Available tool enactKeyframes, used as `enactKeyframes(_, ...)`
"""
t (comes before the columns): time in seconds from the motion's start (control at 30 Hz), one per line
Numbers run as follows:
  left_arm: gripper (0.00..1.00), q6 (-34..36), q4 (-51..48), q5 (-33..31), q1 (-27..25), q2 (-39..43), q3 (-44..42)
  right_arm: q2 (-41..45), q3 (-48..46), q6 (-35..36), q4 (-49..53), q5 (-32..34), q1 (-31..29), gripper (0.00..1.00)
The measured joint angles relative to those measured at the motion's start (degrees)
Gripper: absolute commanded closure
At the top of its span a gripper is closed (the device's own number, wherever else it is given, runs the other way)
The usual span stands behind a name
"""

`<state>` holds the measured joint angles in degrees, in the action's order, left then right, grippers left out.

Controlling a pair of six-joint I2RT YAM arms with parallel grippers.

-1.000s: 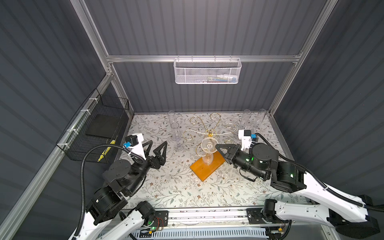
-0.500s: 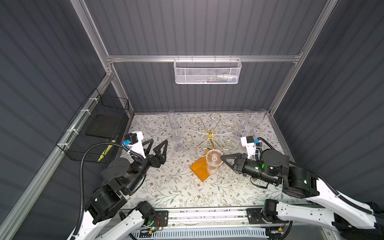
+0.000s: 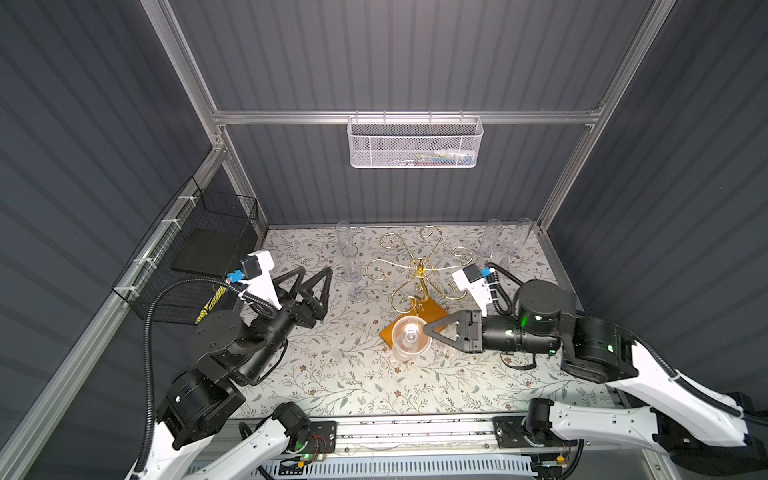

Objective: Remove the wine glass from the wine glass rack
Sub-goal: 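Raise the held glass upright while the left gripper reaches toward its stem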

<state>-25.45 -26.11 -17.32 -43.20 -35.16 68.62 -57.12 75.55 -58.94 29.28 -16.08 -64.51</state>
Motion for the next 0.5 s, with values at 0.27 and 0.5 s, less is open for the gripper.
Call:
enactKeyframes(0.27,0.25,-2.9,0.5,-2.4,0.0,0.2,1.9,-10.6,9.1,5.6,-6.2,-9.9,0.0,1.00)
enactKeyframes(0.5,0.24,-6.0,2.5,-7.3,0.0,2.3,1.9,-18.2,15.5,15.8,-13.6,-12.2,0.0,1.00)
